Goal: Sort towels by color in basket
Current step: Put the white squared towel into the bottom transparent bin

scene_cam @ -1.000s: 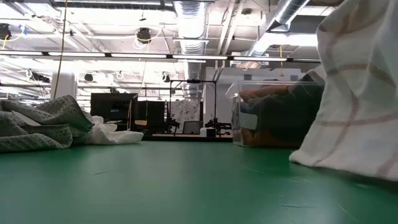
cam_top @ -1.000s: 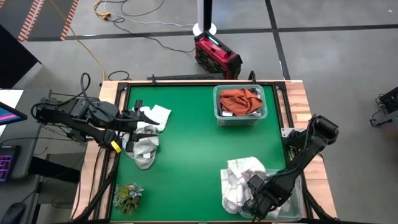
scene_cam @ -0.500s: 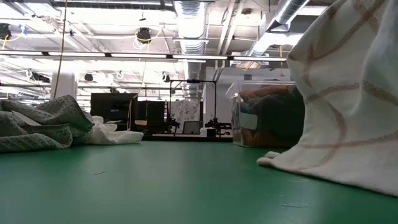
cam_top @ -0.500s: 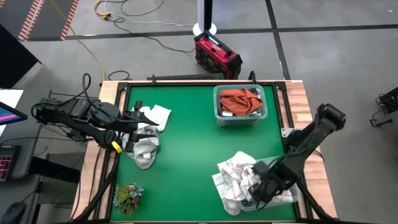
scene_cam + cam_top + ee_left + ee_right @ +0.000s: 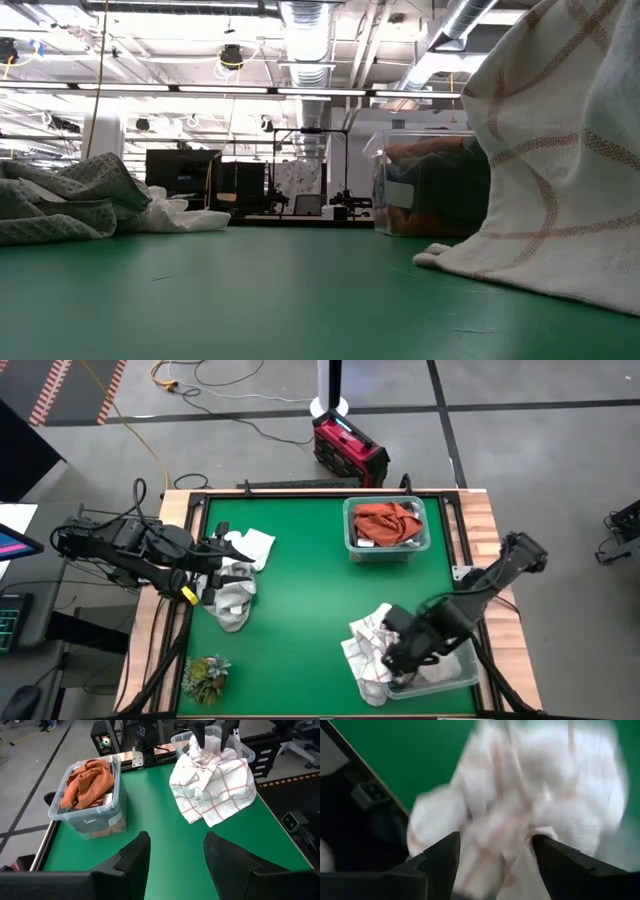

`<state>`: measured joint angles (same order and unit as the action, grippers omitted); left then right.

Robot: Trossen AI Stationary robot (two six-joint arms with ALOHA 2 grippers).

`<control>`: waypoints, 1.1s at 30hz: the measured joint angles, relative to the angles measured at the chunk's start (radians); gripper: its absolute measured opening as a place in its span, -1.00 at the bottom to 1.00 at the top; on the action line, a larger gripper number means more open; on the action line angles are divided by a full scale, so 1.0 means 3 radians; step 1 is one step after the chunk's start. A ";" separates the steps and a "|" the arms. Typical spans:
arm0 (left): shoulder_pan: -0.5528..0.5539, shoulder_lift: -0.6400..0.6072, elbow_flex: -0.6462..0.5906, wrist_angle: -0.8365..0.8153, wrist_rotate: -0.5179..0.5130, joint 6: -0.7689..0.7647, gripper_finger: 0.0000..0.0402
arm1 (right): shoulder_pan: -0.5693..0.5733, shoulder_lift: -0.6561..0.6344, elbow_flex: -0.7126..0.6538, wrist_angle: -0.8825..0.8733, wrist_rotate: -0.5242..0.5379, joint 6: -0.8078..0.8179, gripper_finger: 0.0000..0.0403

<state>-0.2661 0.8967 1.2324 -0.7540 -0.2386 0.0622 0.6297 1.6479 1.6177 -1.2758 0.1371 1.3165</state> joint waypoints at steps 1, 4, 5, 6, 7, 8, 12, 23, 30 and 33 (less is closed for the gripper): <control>0.0000 0.0000 0.0000 0.0000 0.0000 -0.0021 -0.14 | -0.0055 0.0133 0.0186 -0.0103 0.0086 -0.0214 0.37; 0.0000 0.0000 0.0000 -0.0011 0.0000 -0.0086 -0.14 | -0.0223 0.0551 0.0715 -0.0482 0.0166 -0.0679 0.37; 0.0000 0.0000 0.0000 -0.0027 0.0000 -0.0102 -0.14 | -0.0279 0.0675 0.0872 -0.0561 0.0172 -0.0815 0.37; 0.0000 0.0000 0.0000 -0.0050 0.0000 -0.0111 -0.14 | -0.0330 0.0786 0.1004 -0.0591 0.0175 -0.0969 0.37; 0.0000 0.0000 0.0000 -0.0074 0.0000 -0.0111 -0.14 | -0.0381 0.0893 0.1118 -0.0600 0.0177 -0.1133 0.37; 0.0000 0.0000 0.0000 -0.0092 0.0000 -0.0111 -0.14 | -0.0432 0.1006 0.1222 -0.0607 0.0177 -0.1301 0.37; 0.0000 0.0000 0.0000 -0.0110 0.0000 -0.0113 -0.14 | -0.0606 0.1421 0.1514 -0.0852 0.0113 -0.1655 0.37; 0.0000 0.0001 0.0000 -0.0169 0.0000 -0.0118 -0.14 | -0.0784 0.1723 0.1670 -0.0987 -0.0217 -0.2331 0.37; 0.0000 0.0000 0.0000 -0.0169 0.0000 -0.0142 -0.14 | -0.0750 0.1723 0.1590 -0.0986 -0.0301 -0.2727 0.35; 0.0000 0.0000 0.0000 -0.0169 0.0000 -0.0146 -0.14 | -0.0743 0.1723 0.1439 -0.0983 -0.0302 -0.2763 0.26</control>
<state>-0.2661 0.8967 1.2324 -0.8047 -0.2386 0.0183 0.4068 2.1647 2.0496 -1.5707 0.0466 0.4877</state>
